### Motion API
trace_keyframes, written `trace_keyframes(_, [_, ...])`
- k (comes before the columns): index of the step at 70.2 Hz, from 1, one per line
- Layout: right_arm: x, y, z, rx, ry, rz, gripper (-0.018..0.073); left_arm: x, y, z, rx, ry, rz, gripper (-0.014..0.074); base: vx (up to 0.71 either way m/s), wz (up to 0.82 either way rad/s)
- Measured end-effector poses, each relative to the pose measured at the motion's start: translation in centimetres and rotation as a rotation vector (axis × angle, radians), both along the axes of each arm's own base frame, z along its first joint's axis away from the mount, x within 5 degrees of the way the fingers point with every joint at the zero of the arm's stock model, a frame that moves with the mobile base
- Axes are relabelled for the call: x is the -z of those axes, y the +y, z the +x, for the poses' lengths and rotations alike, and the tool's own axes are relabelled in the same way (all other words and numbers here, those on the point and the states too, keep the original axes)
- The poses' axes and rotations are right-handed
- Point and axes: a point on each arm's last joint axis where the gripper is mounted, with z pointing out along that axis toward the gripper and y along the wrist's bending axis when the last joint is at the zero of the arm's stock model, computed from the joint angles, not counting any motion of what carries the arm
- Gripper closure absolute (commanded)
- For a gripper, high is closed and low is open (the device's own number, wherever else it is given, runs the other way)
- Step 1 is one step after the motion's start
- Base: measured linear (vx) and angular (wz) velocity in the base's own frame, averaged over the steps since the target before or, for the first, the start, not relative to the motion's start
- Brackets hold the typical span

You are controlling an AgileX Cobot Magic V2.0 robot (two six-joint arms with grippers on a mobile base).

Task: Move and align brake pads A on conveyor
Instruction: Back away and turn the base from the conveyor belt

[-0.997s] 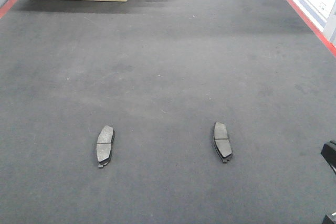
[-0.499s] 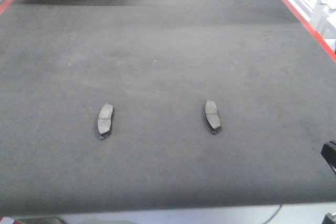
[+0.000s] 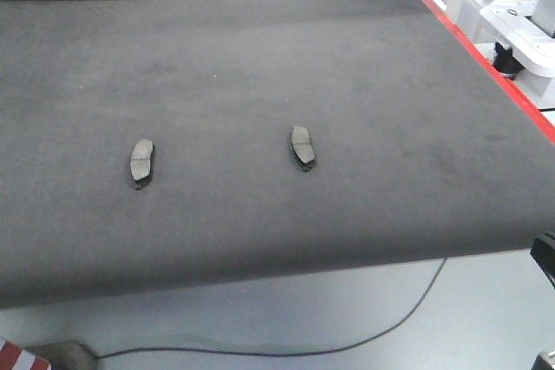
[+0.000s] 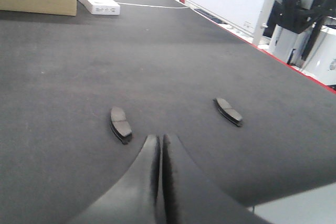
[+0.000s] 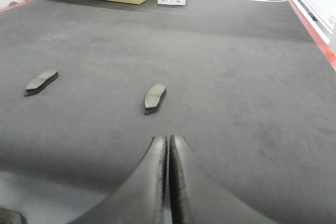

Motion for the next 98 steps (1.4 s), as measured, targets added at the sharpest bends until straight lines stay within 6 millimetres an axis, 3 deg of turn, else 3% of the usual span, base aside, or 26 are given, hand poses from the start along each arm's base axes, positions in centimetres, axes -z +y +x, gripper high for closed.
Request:
trace_keyframes(39, [0.00, 0.00, 0.00, 0.000, 0.000, 0.000, 0.0566, -0.02, 0.02, -0.05, 0.000, -0.003, -0.001, 0.0603, -0.23, -0.17])
trace_keyframes(98, [0.00, 0.00, 0.00, 0.000, 0.000, 0.000, 0.0566, -0.02, 0.02, -0.05, 0.000, -0.003, -0.001, 0.0603, -0.19, -0.71])
